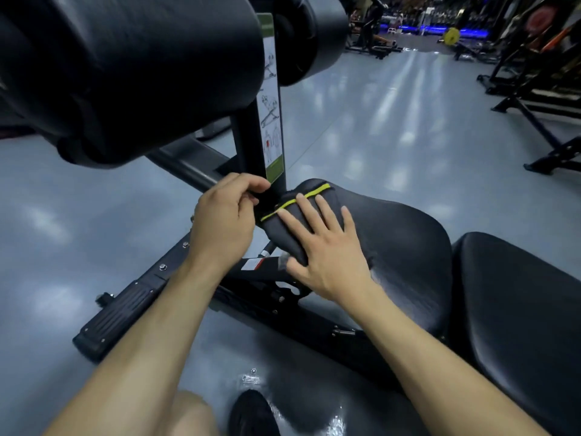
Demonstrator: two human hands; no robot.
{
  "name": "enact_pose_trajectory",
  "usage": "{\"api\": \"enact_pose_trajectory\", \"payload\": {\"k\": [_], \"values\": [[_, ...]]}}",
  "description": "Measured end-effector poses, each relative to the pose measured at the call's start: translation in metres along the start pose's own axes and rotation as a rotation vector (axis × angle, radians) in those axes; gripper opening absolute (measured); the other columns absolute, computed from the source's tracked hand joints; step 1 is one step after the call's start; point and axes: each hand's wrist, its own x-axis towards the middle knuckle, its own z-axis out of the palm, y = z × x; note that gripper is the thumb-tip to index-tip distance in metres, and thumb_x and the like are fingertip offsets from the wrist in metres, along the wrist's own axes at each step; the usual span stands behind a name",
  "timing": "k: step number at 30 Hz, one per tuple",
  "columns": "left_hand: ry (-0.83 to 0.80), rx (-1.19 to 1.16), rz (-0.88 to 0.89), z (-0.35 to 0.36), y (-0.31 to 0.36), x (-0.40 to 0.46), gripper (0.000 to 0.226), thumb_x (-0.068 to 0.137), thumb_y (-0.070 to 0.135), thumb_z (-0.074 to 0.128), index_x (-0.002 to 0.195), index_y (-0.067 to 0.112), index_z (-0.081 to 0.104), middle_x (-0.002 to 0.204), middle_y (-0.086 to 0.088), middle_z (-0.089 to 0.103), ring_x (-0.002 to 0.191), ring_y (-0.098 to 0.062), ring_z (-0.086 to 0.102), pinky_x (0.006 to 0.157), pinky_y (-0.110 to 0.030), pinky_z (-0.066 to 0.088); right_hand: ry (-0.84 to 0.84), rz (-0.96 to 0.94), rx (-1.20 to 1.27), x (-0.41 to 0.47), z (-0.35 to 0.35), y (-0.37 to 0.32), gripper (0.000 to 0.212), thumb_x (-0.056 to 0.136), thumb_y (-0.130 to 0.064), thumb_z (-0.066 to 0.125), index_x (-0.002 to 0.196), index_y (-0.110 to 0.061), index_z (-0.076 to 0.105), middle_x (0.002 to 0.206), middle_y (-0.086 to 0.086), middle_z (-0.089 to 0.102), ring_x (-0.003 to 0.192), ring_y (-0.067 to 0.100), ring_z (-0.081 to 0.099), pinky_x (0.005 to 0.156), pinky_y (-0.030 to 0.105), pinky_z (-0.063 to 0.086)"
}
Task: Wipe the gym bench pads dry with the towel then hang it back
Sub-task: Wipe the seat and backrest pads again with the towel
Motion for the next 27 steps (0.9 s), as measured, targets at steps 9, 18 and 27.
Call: {"api": "enact_pose_trajectory", "payload": {"k": [9, 18, 27], "values": [[-0.167, -0.081, 0.009, 0.024, 0.036, -0.015, 0.040, 0.094, -0.005, 0.046, 0.111, 0.020, 0.073, 0.102, 0.015, 0.068, 0.094, -0.003, 0.064, 0.091, -0.019, 0.049, 0.044, 0.212, -0.072, -0.153, 0.012, 0.042, 0.100, 0.074, -0.047, 0.073, 0.160, -0.032, 0.025, 0.169, 0.003, 0.017, 0.153, 0.032, 0.026, 0.116, 0.059, 0.029], [-0.145, -0.116, 0.026, 0.033, 0.024, 0.001, 0.038, 0.094, -0.006, 0.048, 0.112, 0.016, 0.073, 0.103, 0.009, 0.069, 0.095, -0.007, 0.065, 0.089, -0.013, 0.049, 0.122, 0.218, -0.073, -0.134, 0.017, 0.040, 0.080, 0.086, -0.052, 0.052, 0.159, -0.029, 0.029, 0.168, 0.003, 0.022, 0.151, 0.032, 0.029, 0.114, 0.061, 0.031], [-0.123, -0.064, 0.060, 0.056, 0.014, 0.021, 0.043, 0.088, -0.006, 0.044, 0.107, 0.018, 0.073, 0.107, 0.007, 0.071, 0.100, -0.008, 0.065, 0.092, -0.017, 0.049, -0.016, 0.127, 0.214, 0.048, -0.001, 0.023, 0.075, 0.087, -0.071, 0.023, 0.155, -0.040, 0.024, 0.169, -0.006, 0.014, 0.156, 0.025, 0.009, 0.119, 0.064, 0.016]]}}
